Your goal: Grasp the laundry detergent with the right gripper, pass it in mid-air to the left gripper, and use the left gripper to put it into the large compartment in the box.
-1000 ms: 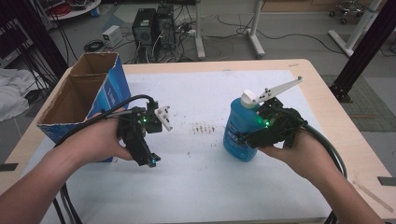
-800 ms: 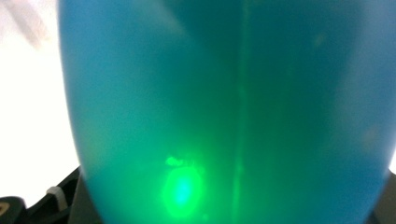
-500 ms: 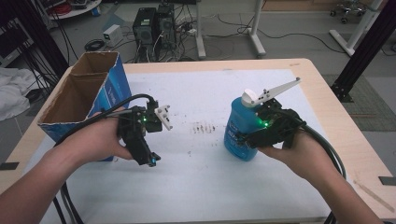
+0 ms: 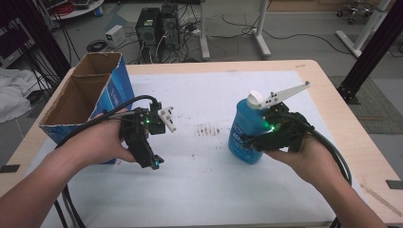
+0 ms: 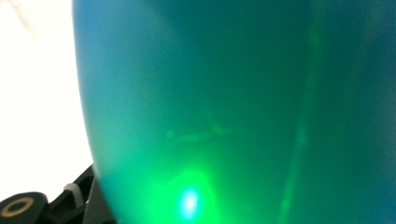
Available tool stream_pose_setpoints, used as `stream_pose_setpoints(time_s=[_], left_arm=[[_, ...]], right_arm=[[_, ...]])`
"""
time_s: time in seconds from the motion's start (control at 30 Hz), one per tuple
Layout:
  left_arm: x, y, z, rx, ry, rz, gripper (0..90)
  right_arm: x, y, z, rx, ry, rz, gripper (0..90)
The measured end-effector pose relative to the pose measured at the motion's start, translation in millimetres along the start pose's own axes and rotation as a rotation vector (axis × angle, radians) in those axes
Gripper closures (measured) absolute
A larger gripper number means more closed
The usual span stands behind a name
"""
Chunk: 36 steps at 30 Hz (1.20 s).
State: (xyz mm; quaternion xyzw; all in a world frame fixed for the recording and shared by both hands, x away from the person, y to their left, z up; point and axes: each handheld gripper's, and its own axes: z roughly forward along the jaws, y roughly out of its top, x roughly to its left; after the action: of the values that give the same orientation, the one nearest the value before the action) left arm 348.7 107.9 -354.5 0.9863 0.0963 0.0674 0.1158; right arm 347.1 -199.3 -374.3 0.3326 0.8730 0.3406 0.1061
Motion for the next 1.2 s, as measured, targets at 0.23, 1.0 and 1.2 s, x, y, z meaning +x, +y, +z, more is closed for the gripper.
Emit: stream_pose_setpoints(time_s=[0.23,1.0,1.2], left_arm=[[1.0,0.9,-4.9,-0.008,0.0,0.005,20.6],[26.5,43.0,-90.5,-0.144,-0.12,0.045,20.7],[38.2,58.3,-116.0,-0.181,-0.113,0.063,20.7]], right_arm=[[-11.5,1.6,-4.2,-0.007,0.094,-0.016,45.6],[-31.1,64.7,-14.1,0.071,0.36,-0.321,45.7],[-27.5,83.9,-12.4,0.078,0.404,-0.378,45.7]])
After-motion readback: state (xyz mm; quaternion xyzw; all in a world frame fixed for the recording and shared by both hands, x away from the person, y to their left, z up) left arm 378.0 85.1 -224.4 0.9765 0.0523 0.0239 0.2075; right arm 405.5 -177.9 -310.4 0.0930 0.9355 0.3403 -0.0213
